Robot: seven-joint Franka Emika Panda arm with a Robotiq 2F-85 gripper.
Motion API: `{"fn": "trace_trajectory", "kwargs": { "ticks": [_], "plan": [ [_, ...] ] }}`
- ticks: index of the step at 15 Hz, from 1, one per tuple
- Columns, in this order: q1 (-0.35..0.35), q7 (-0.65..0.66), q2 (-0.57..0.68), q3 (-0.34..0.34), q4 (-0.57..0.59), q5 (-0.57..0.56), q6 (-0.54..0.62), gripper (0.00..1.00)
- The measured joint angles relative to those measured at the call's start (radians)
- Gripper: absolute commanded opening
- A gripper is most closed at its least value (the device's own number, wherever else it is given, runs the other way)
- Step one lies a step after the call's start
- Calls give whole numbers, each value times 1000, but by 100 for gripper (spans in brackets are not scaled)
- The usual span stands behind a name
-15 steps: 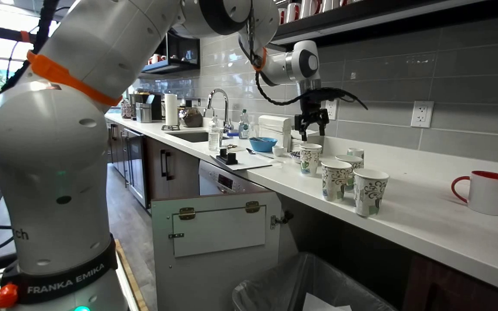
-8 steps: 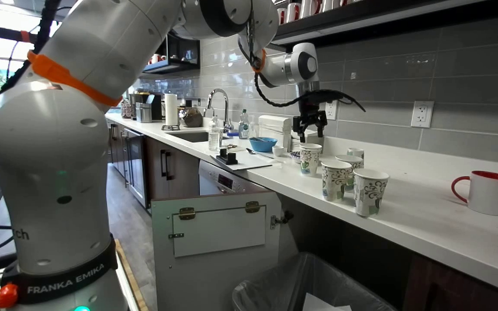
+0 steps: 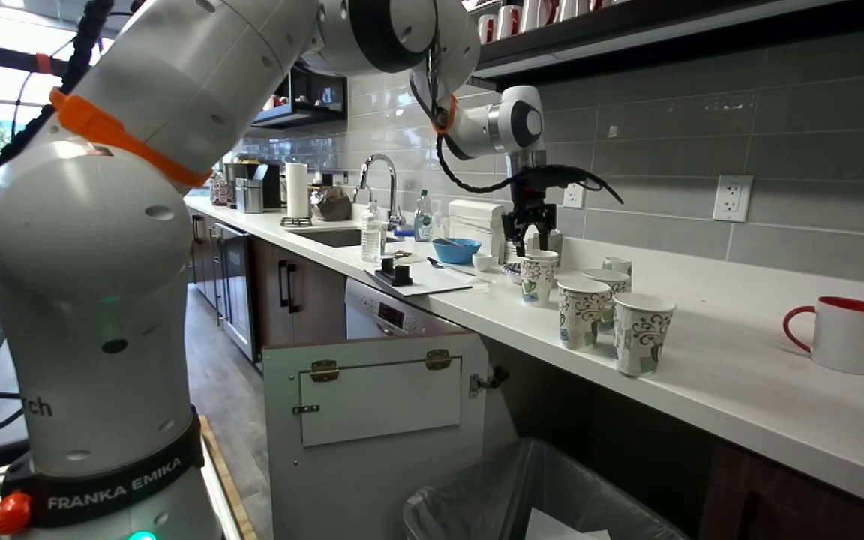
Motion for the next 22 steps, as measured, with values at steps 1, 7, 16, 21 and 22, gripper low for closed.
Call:
{"fn": "trace_trajectory", "kwargs": {
  "ticks": [1,7,16,21,22],
  "plan": [
    [0,0,1,0,0,0,0,35],
    [0,0,2,0,0,0,-5,0],
    [3,0,-18,-6,12,-9,-12,1],
    [25,7,-69,-21,41,-47,-19,1],
    [25,12,-78,-17,49,-31,-20,1]
  ]
}}
